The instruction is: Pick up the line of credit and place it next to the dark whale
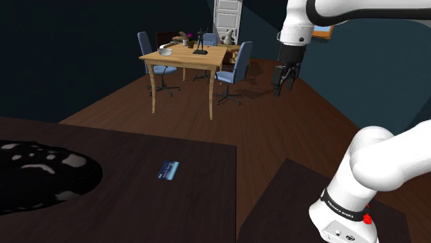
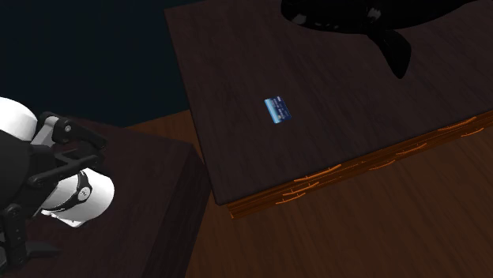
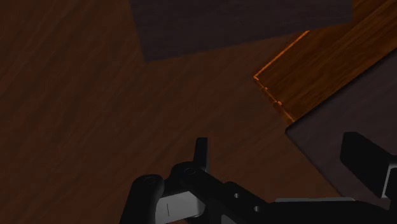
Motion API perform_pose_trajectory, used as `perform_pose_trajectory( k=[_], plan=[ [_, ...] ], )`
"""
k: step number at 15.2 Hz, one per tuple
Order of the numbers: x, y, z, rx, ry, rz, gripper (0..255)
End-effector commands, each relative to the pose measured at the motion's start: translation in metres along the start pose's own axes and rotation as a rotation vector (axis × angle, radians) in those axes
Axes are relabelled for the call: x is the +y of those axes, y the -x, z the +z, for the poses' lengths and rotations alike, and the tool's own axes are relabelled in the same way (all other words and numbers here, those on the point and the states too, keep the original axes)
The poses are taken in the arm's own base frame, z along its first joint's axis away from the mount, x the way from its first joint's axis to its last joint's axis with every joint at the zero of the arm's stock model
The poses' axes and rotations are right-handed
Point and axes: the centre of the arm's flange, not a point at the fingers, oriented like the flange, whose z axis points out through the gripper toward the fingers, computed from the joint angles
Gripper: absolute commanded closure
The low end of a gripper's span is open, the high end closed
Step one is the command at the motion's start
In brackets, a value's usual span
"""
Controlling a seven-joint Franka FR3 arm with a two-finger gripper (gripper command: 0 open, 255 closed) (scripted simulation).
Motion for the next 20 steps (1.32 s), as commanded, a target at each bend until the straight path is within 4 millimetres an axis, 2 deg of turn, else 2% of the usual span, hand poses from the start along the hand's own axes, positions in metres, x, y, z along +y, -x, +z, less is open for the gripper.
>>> perform_pose_trajectory(
  k=[1, 10, 20],
  plan=[
    [0.0, 0.0, 0.0, 0.0, 0.0, 0.0, 0],
    [-0.092, -0.038, 0.054, -0.135, -0.075, 0.204, 0],
    [-0.188, -0.093, 0.112, -0.285, -0.158, 0.431, 0]
  ],
)
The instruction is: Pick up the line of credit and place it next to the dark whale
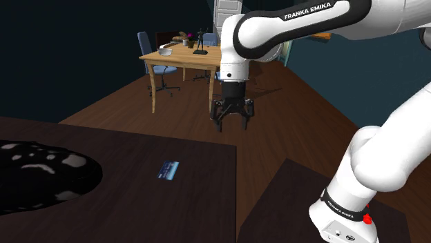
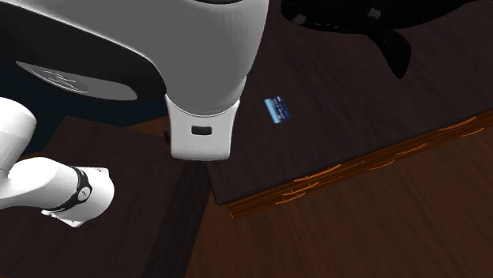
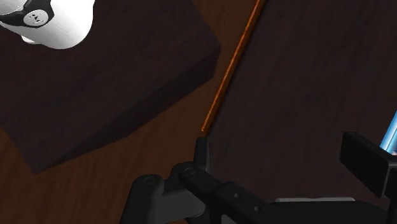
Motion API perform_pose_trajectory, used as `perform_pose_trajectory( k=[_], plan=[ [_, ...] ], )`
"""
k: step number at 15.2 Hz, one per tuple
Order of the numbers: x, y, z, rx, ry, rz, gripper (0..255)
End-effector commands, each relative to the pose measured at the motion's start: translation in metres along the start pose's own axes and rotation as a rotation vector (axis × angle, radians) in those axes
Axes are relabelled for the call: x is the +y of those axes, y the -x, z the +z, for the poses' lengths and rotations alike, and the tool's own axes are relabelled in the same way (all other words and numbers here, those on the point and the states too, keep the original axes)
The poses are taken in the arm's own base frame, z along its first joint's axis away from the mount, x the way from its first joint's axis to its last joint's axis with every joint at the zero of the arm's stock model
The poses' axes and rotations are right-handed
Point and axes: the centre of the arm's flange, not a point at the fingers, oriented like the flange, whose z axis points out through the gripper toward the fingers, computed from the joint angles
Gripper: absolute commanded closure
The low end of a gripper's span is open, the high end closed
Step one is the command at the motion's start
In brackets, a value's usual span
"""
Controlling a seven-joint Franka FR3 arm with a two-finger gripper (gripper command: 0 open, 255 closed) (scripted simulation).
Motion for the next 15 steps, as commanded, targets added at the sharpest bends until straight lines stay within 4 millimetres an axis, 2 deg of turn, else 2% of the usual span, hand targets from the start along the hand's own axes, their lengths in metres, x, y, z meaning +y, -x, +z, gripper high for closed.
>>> perform_pose_trajectory(
  k=[1, 15],
  plan=[
    [-0.023, -0.005, 0.012, -0.032, -0.017, 0.049, 0],
    [-0.161, -0.073, 0.095, -0.241, -0.134, 0.366, 0]
  ],
)
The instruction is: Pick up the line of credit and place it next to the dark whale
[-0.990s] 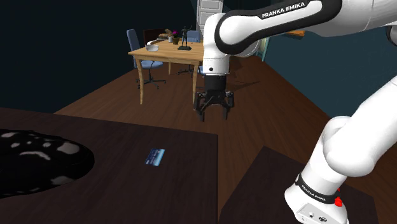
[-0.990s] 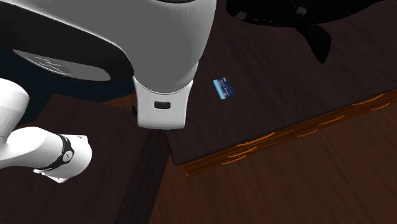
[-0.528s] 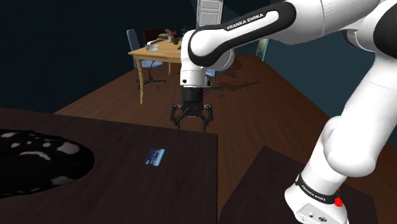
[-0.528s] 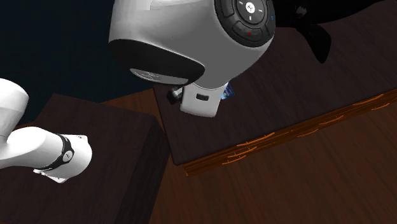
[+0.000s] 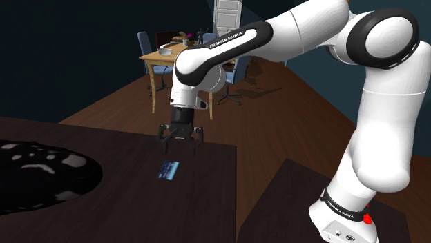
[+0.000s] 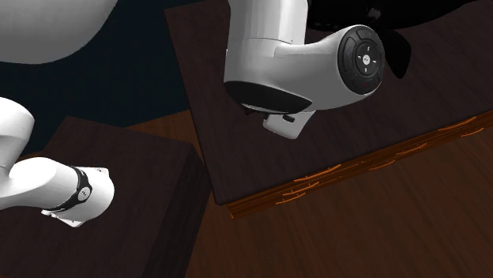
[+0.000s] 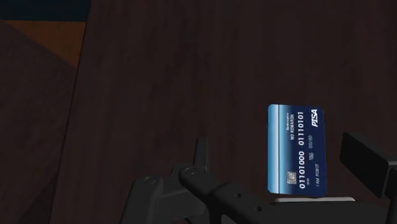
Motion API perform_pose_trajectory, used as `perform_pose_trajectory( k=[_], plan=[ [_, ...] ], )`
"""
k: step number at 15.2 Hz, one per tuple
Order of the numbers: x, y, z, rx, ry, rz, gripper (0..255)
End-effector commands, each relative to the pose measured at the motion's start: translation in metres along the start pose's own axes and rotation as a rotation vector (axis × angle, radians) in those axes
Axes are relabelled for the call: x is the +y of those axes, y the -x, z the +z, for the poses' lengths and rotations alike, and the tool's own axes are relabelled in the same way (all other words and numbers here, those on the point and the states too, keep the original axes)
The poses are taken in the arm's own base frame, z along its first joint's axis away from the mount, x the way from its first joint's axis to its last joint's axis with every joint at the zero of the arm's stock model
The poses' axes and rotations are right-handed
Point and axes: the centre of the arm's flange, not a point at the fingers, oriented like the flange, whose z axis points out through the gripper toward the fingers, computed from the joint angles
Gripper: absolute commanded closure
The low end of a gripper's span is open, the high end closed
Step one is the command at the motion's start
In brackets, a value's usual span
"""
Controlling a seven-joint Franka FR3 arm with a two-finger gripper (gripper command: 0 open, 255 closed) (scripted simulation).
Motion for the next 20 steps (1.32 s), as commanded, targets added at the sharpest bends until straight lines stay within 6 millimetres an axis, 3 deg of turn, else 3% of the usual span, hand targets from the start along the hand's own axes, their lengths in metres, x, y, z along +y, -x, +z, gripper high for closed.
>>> perform_pose_trajectory(
  k=[1, 3, 10, 18, 19, 20],
  plan=[
    [-0.02, -0.005, 0.013, -0.031, -0.017, 0.049, 0],
    [-0.034, -0.011, 0.021, -0.052, -0.029, 0.08, 0],
    [-0.036, -0.009, 0.061, -0.052, -0.029, 0.08, 0],
    [-0.036, -0.009, 0.061, -0.052, -0.029, 0.08, 0],
    [-0.036, -0.009, 0.061, -0.052, -0.029, 0.08, 255],
    [-0.036, -0.009, 0.061, -0.052, -0.029, 0.08, 255]
  ],
)
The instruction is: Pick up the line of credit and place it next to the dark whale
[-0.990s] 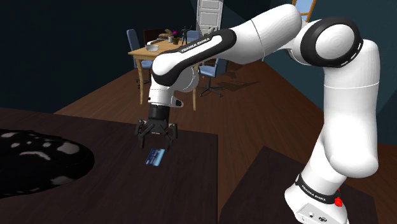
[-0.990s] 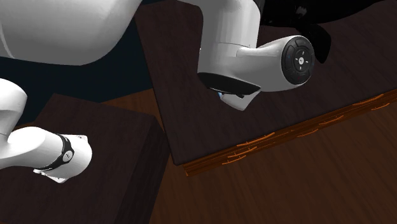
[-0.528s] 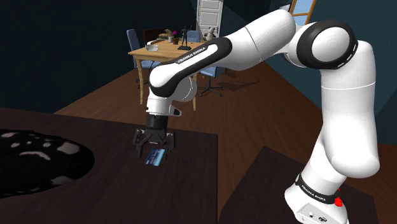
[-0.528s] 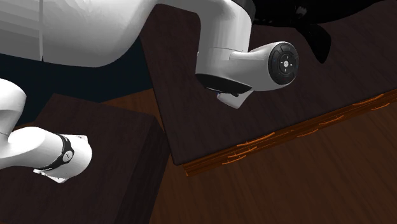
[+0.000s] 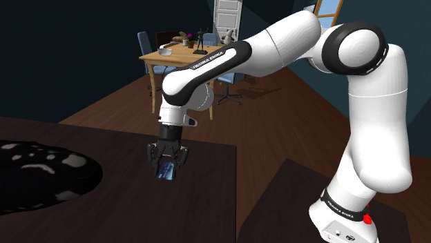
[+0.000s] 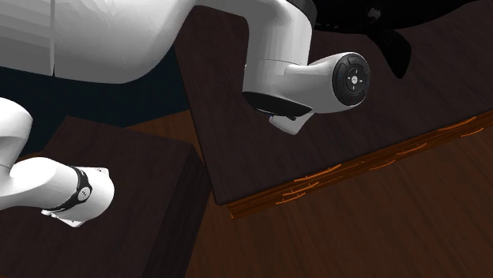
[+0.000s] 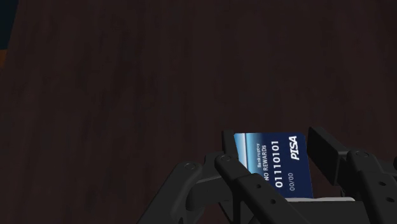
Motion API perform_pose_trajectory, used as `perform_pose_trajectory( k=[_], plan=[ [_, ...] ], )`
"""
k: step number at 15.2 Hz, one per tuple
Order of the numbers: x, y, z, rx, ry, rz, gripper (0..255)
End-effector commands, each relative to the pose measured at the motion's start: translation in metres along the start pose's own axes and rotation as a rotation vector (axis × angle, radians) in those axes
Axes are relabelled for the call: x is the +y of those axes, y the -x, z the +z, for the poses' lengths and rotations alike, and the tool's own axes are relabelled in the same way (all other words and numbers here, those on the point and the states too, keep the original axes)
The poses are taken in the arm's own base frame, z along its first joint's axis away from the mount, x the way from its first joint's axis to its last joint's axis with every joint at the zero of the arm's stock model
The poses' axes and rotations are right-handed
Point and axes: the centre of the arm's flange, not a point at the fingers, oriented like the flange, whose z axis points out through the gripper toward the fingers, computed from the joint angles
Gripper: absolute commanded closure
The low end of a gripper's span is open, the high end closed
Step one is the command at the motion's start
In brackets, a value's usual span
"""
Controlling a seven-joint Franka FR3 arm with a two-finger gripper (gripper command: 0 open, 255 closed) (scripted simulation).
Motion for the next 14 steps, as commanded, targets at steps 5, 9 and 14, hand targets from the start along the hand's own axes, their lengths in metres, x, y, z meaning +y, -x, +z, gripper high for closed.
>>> perform_pose_trajectory(
  k=[5, 9, 14],
  plan=[
    [0.0, 0.0, 0.0, 0.0, 0.001, 0.0, 255],
    [0.0, 0.003, -0.004, 0.0, 0.001, 0.0, 255],
    [0.0, 0.018, -0.026, 0.0, 0.001, 0.0, 255]
  ],
)
